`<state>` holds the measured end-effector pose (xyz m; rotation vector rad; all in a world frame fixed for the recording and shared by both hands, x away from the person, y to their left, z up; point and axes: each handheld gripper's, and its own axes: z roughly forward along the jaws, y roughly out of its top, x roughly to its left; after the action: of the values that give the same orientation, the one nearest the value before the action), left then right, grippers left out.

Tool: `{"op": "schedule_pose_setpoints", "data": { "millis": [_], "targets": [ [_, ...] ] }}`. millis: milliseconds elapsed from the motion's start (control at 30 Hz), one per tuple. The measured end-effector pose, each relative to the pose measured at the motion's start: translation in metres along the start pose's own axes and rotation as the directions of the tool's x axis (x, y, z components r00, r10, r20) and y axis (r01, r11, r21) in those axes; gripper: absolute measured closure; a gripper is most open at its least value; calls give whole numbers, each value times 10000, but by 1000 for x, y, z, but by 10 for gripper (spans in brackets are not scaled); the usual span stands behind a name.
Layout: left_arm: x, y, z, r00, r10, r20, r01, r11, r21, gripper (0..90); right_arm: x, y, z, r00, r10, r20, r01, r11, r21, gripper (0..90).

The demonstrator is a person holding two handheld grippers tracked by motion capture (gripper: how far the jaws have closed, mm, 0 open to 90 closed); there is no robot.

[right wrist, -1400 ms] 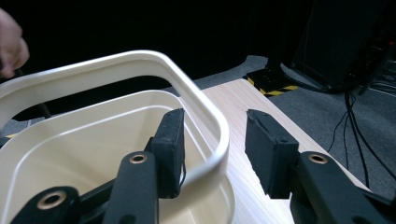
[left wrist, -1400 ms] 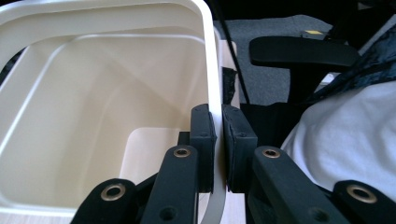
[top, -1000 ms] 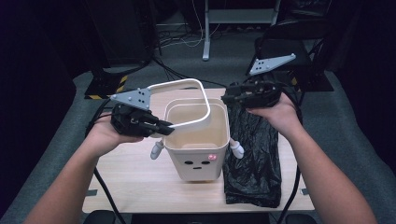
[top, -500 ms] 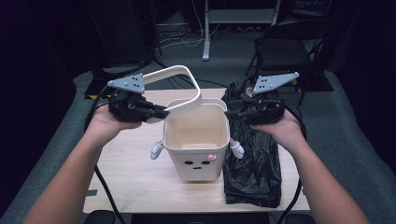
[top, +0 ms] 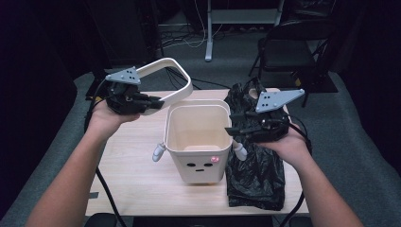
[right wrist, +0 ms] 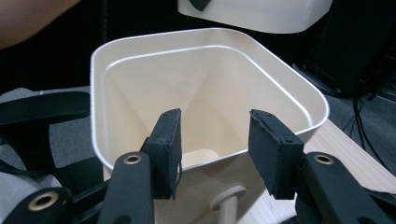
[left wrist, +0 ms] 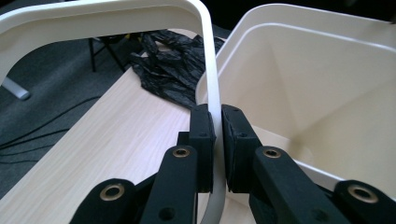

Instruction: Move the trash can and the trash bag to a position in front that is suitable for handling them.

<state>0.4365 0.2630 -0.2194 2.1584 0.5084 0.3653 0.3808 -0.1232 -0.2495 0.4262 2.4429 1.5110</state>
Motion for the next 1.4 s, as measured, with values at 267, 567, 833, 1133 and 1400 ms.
{"op": "schedule_pose_setpoints", "data": {
  "millis": [267,567,833,1133,1400],
  "targets": [
    [6,-15,0,9995,-290,-105,289,9996,-71,830,4,-7,2,10000,47,-60,-48,9999,-115,534],
    [15,-34,1,9982,-524,-297,522,9986,-53,831,10,-11,-4,10000,33,68,-30,9991,-429,527],
    [18,-56,10,9955,-850,-421,845,9963,-132,832,15,-18,-18,9995,-1,306,22,9976,-688,526],
    [24,-84,19,9896,-1252,-704,1221,9914,-460,832,16,-30,-30,9980,304,550,-245,9942,-1048,519],
    [31,-104,29,9820,-1661,-904,1638,9860,-320,832,15,-40,-29,9971,517,563,-467,9951,-874,514]
  ]
}}
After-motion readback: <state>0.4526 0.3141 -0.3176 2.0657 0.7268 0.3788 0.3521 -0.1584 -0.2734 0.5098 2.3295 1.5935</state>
